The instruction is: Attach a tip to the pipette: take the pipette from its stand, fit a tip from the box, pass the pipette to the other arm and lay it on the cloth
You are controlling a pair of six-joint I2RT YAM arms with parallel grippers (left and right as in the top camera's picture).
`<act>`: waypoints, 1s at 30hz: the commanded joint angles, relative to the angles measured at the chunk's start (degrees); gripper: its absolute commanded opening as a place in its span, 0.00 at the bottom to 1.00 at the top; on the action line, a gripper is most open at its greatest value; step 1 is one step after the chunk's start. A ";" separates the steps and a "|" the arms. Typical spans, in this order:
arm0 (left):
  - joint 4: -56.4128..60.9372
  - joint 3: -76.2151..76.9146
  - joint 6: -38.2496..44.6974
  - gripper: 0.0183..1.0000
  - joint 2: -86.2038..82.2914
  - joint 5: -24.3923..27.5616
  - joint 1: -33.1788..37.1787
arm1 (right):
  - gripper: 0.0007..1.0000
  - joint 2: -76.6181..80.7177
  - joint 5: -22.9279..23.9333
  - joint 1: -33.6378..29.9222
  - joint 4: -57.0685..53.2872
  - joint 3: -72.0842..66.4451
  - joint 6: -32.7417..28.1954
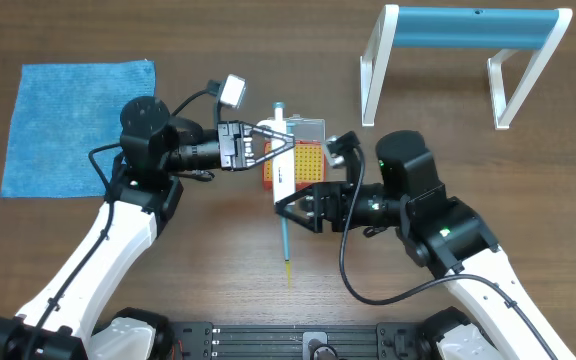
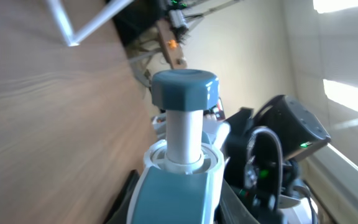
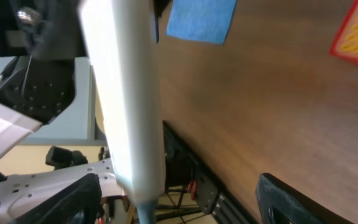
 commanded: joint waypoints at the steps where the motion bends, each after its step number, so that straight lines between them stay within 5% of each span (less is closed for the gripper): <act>1: -19.85 0.24 14.73 0.01 0.55 -8.83 4.48 | 0.82 -0.63 -7.02 -6.99 -0.31 0.72 -6.40; 5: -31.54 1.20 19.67 0.00 0.55 -8.35 11.06 | 0.81 -0.63 -14.47 -13.00 -0.37 0.72 -8.33; 9: -48.57 9.33 30.53 0.00 1.07 -9.25 20.31 | 0.81 -0.63 -14.51 -15.13 -0.35 0.70 -9.38; 14: -92.61 41.33 55.63 0.01 13.81 -34.56 29.86 | 0.81 -0.61 -14.32 -15.15 -0.37 0.70 -9.38; 17: -106.64 64.24 59.76 0.01 28.68 -38.45 34.05 | 0.81 -0.61 -12.28 -15.15 -0.39 0.70 -9.35; 19: -115.73 91.58 59.10 0.00 46.88 -47.74 36.68 | 0.81 -0.61 -10.43 -15.13 -1.05 0.70 -9.29; 22: -119.54 108.43 60.74 0.01 59.76 -62.01 36.48 | 0.81 -0.61 -4.66 -15.10 -2.60 0.70 -7.87; 26: -115.80 110.16 66.16 0.01 67.43 -68.35 36.35 | 0.82 -0.61 2.36 -15.10 -5.29 0.70 -6.43; 30: -111.89 110.16 73.53 0.01 72.48 -75.91 35.21 | 0.82 -0.59 3.39 -15.10 -5.25 0.70 -2.21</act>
